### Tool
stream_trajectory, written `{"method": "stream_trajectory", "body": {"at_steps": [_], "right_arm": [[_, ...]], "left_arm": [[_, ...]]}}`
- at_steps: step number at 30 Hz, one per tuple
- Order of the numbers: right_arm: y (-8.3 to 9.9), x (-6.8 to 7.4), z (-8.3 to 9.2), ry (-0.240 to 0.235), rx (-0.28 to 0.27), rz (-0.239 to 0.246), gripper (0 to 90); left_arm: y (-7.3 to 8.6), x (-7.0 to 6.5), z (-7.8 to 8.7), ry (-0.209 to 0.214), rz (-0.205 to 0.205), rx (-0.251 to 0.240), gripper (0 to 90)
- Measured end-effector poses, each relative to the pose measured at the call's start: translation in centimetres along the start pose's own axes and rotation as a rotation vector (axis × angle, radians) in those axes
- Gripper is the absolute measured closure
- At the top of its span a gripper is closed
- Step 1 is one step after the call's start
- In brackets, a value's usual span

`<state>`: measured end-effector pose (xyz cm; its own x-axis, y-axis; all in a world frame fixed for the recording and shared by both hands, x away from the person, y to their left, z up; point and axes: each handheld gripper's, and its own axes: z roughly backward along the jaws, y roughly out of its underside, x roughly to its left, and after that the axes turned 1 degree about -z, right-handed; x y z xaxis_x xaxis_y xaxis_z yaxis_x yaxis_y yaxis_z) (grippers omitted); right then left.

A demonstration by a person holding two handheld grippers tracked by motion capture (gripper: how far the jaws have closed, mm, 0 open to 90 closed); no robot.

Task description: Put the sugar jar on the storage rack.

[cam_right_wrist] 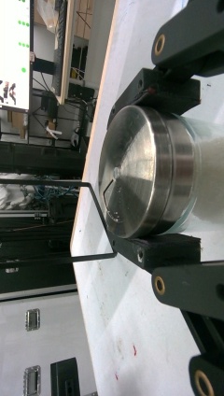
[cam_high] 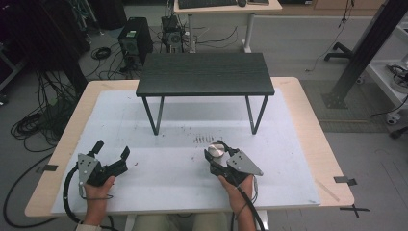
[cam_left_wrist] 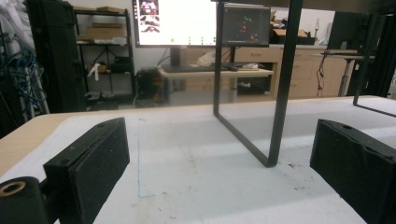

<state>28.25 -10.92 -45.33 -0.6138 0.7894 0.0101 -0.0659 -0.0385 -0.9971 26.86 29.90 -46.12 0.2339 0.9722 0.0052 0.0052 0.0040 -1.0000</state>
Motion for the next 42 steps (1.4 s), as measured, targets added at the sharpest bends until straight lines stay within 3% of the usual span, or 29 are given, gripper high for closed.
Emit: {"method": "stream_trajectory", "body": {"at_steps": [19,26,34,42], "right_arm": [[0.1,0.0,0.0,-0.001,-0.007,-0.008,42.6],[-0.6,0.1,-0.2,-0.014,0.021,0.007,42.5],[-4.1,0.3,-0.3,-0.058,-0.017,0.015,42.5],[-8.3,-0.2,-0.6,-0.083,-0.003,0.0,42.6]], "left_arm": [[0.0,0.0,0.0,0.0,-0.001,-0.002,4.9],[0.0,0.0,0.0,0.0,-0.001,-0.003,4.9],[0.0,0.0,0.0,0.0,0.0,-0.003,4.9],[0.0,0.0,0.0,0.0,0.0,-0.003,4.9]]}}
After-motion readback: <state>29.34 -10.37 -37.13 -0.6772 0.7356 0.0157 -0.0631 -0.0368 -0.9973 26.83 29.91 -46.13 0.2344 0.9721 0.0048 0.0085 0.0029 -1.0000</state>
